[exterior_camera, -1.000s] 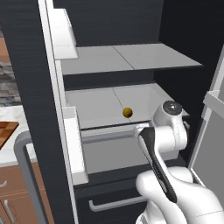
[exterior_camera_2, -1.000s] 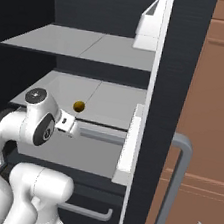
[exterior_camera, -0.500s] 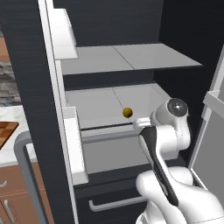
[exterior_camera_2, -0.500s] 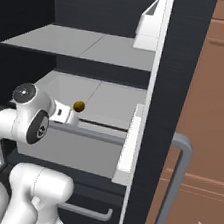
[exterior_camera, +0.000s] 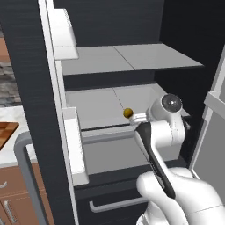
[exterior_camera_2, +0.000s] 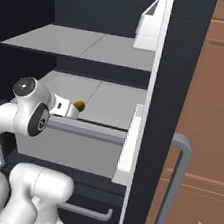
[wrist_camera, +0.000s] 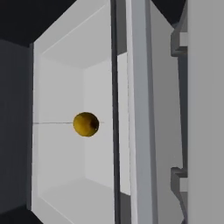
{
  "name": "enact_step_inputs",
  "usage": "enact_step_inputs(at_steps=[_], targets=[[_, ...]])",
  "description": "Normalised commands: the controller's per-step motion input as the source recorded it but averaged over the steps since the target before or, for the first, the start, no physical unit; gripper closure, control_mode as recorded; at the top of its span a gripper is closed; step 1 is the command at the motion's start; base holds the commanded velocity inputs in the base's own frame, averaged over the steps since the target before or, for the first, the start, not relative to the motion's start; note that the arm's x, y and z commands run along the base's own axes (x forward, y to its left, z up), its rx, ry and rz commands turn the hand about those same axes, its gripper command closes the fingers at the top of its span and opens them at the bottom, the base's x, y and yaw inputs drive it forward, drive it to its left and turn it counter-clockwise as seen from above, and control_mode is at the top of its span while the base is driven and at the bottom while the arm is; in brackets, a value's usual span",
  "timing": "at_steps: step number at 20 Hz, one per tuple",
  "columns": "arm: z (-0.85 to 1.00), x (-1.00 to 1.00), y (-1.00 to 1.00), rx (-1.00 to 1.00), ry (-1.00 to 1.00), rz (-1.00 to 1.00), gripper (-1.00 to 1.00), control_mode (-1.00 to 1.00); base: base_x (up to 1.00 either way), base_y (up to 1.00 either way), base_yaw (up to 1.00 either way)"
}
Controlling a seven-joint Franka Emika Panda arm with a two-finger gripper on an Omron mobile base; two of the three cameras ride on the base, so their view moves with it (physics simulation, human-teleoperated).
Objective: Retrieve a lemon from the fridge and place it on the cutting board with the fish.
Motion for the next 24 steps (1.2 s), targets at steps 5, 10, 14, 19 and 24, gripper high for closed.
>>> enact_step_inputs(at_steps=[5, 10, 14, 19, 24], targets=[[0.1, 0.2, 0.0, 0.0, 0.08, 0.0, -1.0, -1.0, 0.0, 0.0, 0.0], [0.06, 0.16, 0.0, 0.04, 0.06, 0.0, -1.0, -1.0, 0.0, 0.0, 0.0], [0.0, 0.24, 0.0, 0.04, 0.05, 0.0, -1.0, -1.0, 0.0, 0.0, 0.0], [0.0, 0.24, 0.0, 0.0, 0.0, 0.02, -1.0, -1.0, 0.0, 0.0, 0.0], [-0.03, 0.42, 0.0, 0.0, 0.0, 0.0, -1.0, -1.0, 0.0, 0.0, 0.0]])
